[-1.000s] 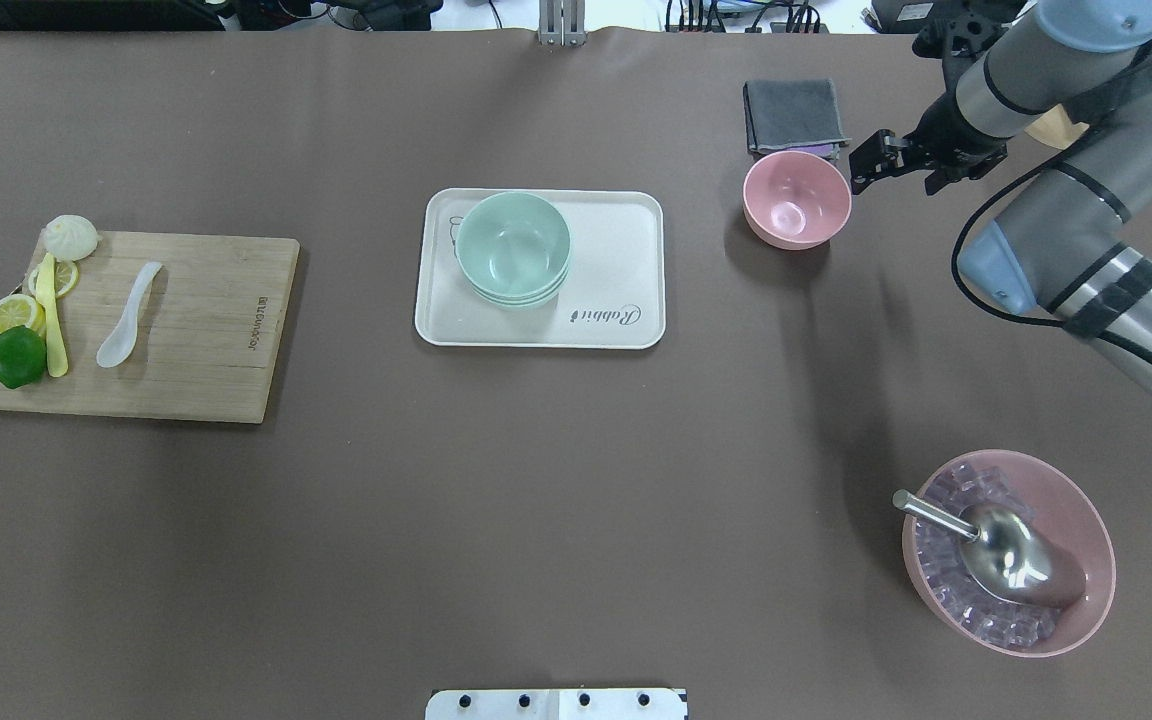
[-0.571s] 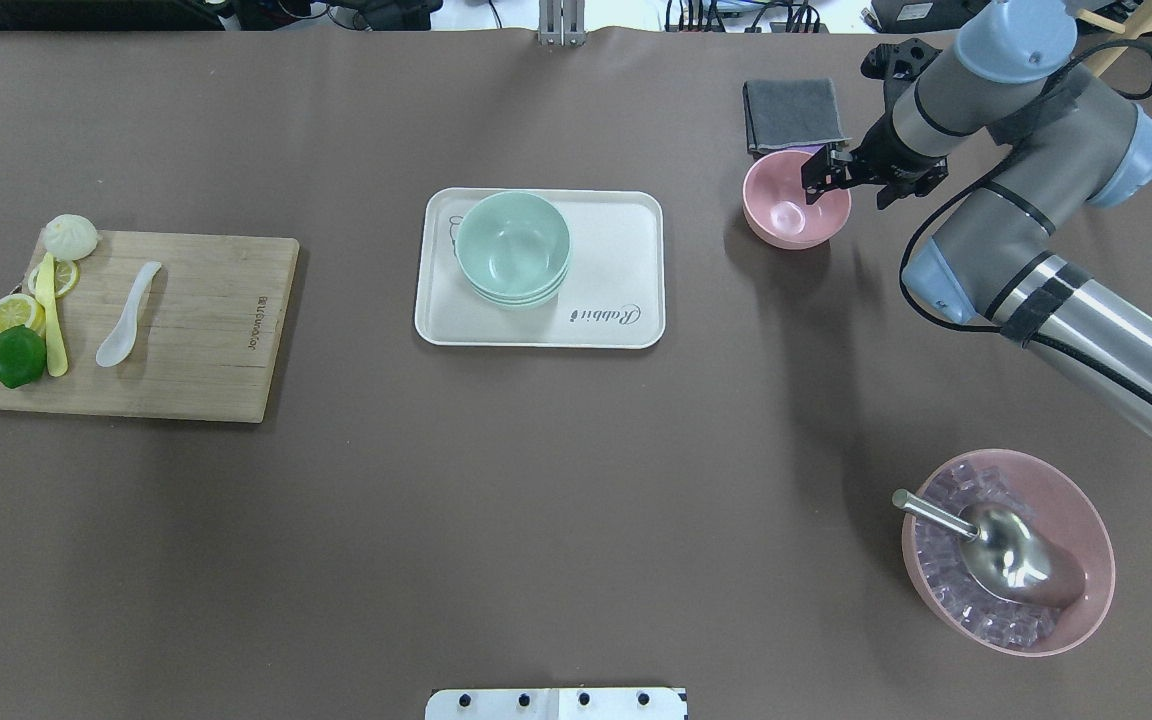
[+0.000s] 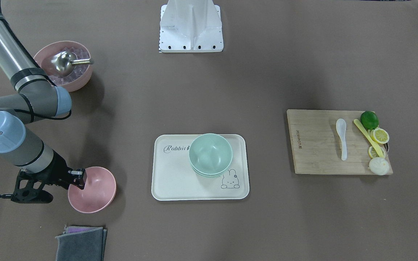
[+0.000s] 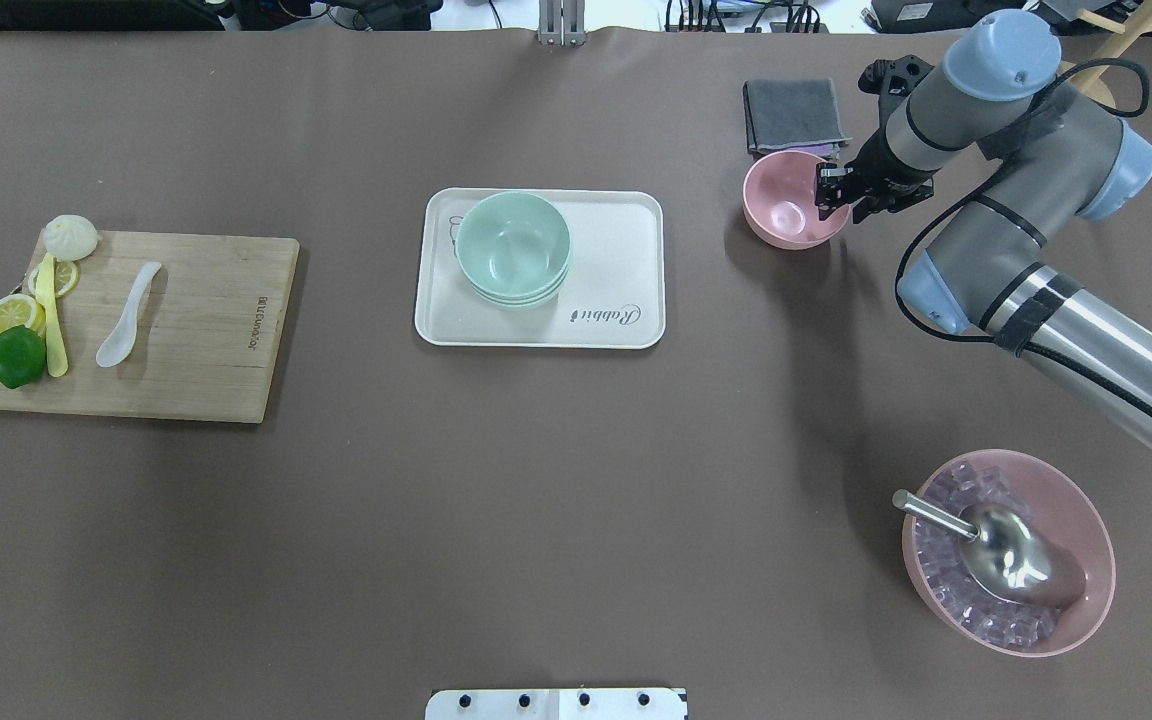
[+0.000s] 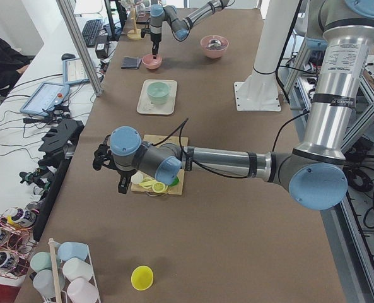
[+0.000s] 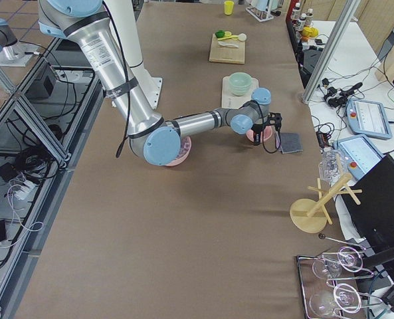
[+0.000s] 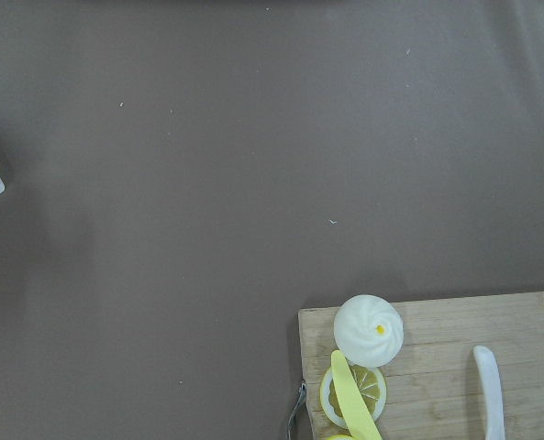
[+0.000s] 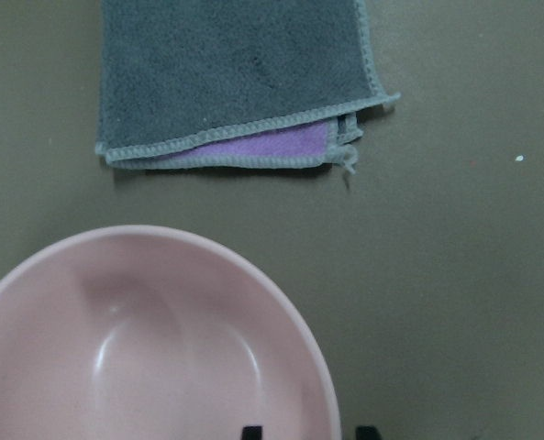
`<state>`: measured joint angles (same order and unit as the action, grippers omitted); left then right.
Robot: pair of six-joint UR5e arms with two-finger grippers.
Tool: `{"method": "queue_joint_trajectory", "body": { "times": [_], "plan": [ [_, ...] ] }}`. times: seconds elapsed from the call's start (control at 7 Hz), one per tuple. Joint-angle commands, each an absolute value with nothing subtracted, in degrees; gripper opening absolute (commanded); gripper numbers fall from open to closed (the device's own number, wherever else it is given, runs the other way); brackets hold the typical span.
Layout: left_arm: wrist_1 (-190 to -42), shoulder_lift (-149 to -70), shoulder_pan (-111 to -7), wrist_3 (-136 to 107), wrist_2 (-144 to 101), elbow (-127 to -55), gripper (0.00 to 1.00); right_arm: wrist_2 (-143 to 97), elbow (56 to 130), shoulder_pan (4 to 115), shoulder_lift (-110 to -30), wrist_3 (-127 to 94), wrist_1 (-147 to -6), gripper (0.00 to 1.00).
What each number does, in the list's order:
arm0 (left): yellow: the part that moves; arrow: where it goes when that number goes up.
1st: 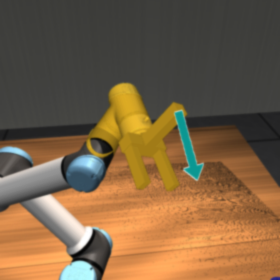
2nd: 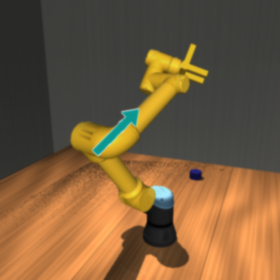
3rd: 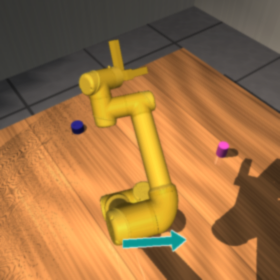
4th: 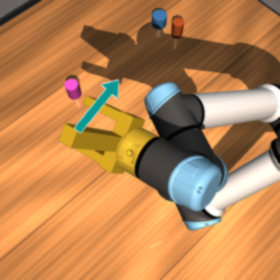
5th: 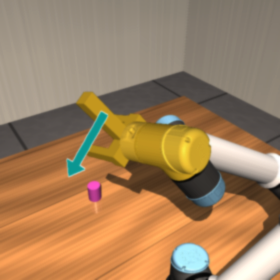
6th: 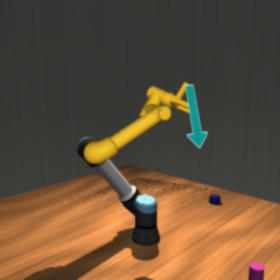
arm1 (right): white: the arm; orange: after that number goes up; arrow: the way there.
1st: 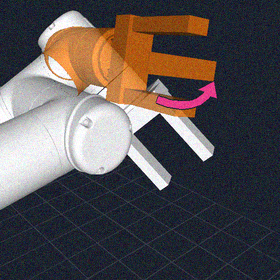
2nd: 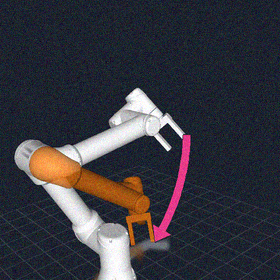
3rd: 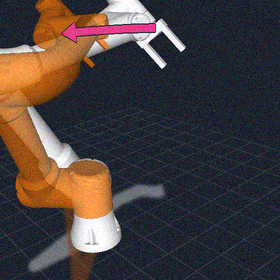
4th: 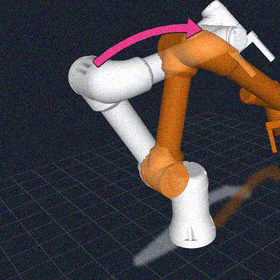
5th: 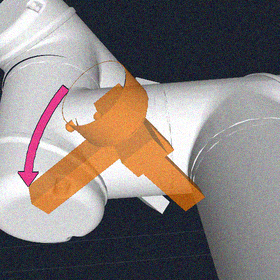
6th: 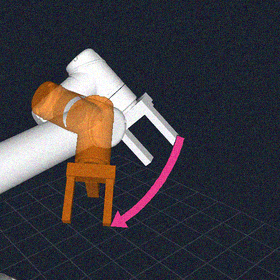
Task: Stack pink bowl on green and place spoon
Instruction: 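Lift the pink bowl with the right gripper while the left reaches for the spoon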
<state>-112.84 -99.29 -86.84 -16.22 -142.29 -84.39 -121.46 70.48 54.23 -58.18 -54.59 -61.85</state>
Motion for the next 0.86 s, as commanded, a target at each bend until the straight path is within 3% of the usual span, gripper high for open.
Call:
{"method": "queue_joint_trajectory", "body": {
  "times": [0.0,0.29,0.71],
  "plan": [
    [-112.94,-98.88,-86.75,-16.17,-142.29,-83.94,0.98,-124.78,70.84,55.88,-58.01,-54.84,-62.05,0.00],
    [-112.68,-99.14,-85.79,-16.87,-142.12,-84.02,0.98,-129.62,71.62,59.31,-57.22,-55.98,-62.05,0.00],
    [-112.50,-103.61,-75.45,-29.65,-133.63,-84.90,0.97,-129.64,72.16,59.33,-53.53,-63.81,-61.96,0.00]
  ]
}}
